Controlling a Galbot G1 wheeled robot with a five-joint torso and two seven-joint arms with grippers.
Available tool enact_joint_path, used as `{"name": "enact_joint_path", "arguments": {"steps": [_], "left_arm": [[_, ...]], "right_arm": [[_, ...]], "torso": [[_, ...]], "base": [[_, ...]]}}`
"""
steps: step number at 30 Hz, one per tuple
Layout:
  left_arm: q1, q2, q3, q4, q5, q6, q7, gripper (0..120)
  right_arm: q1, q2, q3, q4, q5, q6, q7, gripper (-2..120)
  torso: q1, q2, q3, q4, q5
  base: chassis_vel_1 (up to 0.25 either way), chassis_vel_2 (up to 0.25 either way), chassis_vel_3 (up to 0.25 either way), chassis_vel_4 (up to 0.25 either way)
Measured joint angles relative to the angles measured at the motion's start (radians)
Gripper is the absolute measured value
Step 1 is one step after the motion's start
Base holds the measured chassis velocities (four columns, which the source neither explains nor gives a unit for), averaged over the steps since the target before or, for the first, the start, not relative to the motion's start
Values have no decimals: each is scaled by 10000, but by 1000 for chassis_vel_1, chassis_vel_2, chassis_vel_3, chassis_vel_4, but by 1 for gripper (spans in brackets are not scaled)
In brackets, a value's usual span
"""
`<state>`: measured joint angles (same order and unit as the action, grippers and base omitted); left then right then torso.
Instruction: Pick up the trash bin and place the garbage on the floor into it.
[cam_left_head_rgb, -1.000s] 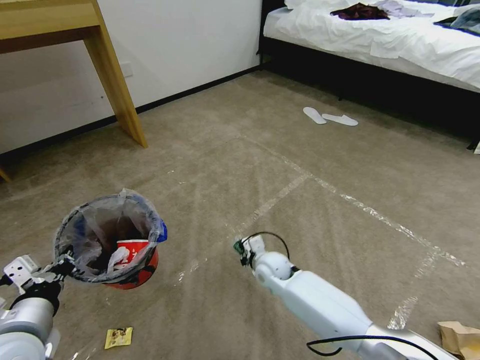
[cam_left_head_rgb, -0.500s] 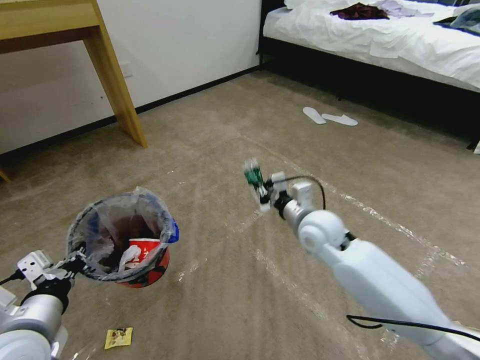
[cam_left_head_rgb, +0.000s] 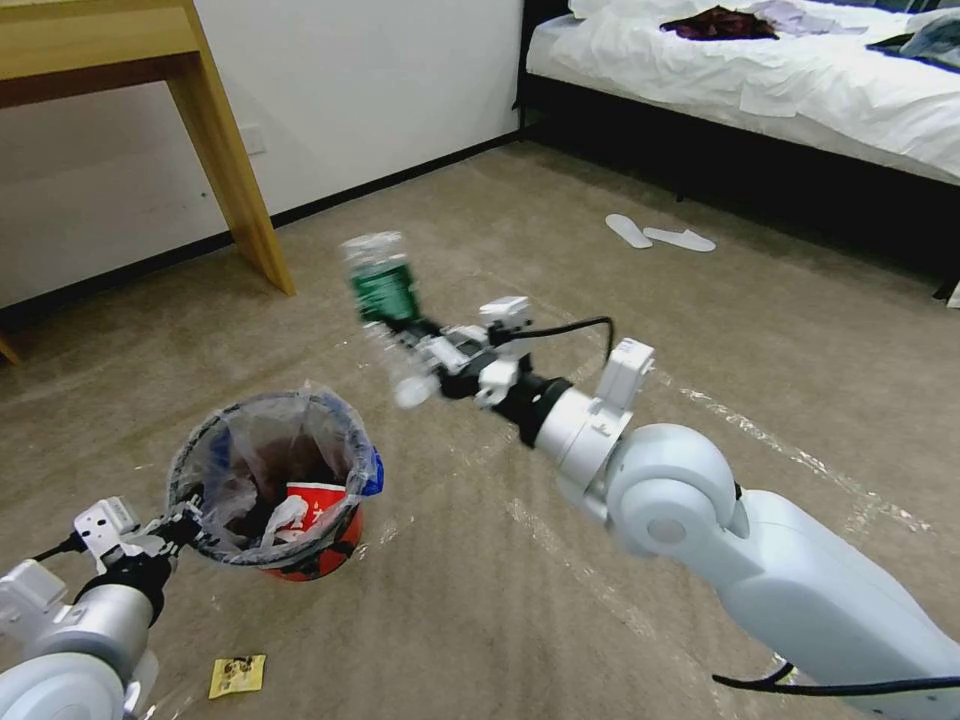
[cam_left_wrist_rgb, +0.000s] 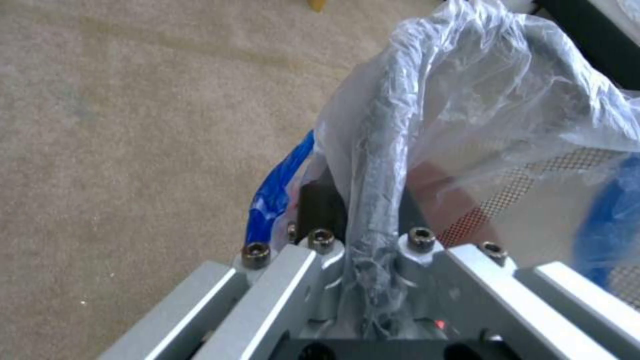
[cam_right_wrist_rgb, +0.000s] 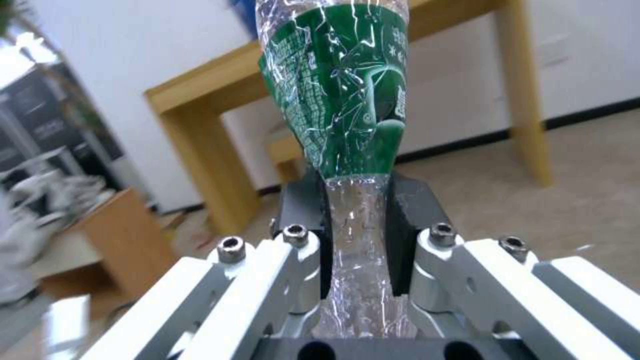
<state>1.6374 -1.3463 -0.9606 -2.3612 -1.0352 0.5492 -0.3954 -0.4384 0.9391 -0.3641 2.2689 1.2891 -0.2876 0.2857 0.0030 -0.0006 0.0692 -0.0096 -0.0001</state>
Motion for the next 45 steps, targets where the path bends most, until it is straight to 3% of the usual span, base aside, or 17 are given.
{"name": "enact_joint_path", "arguments": {"steps": [14, 34, 45], "left_arm": [[-91, -66, 74, 27, 28, 47, 1, 2], [-87, -115, -10, -34, -40, 61, -6, 2], [-167, -70, -9, 28, -88, 61, -12, 2]], "right_arm": [[1730, 1247, -2326, -563, 1223, -494, 1206, 14], [1606, 2805, -3171, -2597, 28, -243, 808, 14], [1185, 2515, -3352, -2989, -692, -15, 428, 14]], "torso": [[0, 0, 1, 1, 0], [1, 0, 1, 0, 1], [0, 0, 1, -1, 2]], "base": [[0, 0, 0, 0], [0, 0, 0, 0], [0, 0, 0, 0]]}}
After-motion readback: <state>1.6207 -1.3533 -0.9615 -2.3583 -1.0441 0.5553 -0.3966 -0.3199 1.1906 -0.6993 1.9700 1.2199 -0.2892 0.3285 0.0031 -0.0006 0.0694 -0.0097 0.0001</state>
